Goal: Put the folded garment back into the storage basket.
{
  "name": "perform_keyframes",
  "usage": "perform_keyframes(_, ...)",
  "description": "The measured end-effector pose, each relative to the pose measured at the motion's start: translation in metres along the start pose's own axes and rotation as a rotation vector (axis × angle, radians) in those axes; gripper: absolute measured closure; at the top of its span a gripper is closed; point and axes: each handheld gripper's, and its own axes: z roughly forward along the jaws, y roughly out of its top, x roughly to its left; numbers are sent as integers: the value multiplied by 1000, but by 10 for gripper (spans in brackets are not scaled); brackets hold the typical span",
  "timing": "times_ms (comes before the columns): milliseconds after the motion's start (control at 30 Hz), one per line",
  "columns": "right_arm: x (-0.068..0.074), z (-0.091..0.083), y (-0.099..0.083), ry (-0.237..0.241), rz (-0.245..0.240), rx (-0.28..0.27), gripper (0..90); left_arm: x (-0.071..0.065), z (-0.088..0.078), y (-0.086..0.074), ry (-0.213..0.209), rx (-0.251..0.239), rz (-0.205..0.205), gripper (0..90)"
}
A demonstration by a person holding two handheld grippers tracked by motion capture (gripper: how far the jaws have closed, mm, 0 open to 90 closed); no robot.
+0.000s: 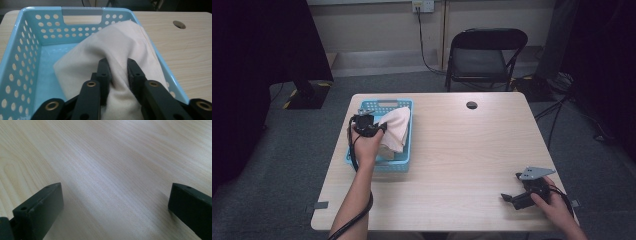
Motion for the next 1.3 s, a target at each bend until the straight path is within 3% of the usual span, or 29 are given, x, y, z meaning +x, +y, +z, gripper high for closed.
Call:
perform_keyframes(33, 0, 0, 0, 0, 0, 0, 0, 3, 3, -2, -28, 6, -47, 543)
perform_keyframes(67, 0, 0, 0, 0, 0, 0, 0, 3, 3, -2, -28, 6, -47, 477)
perform_keyframes(100, 0, 0, 0, 0, 0, 0, 0, 3, 2, -1, -13, -8, -43, 477)
perform_keyframes(133, 0, 0, 0, 0, 0, 0, 0, 3, 2, 0, 1, -2, -20, 401)
perform_keyframes(267, 0, 0, 0, 0, 0, 0, 0, 1, 2, 2, -18, 42, 5, 186)
perform_keyframes(400, 0, 0, 0, 0, 0, 0, 0, 2, 0, 2, -15, 31, 26, 106)
perform_keyframes(733, 0, 0, 0, 0, 0, 0, 0, -4, -6, 4, -61, 35, 79, 51)
perform_keyframes(1300, 0, 0, 0, 0, 0, 0, 0, -9, -16, 2, -104, 50, 109, 50)
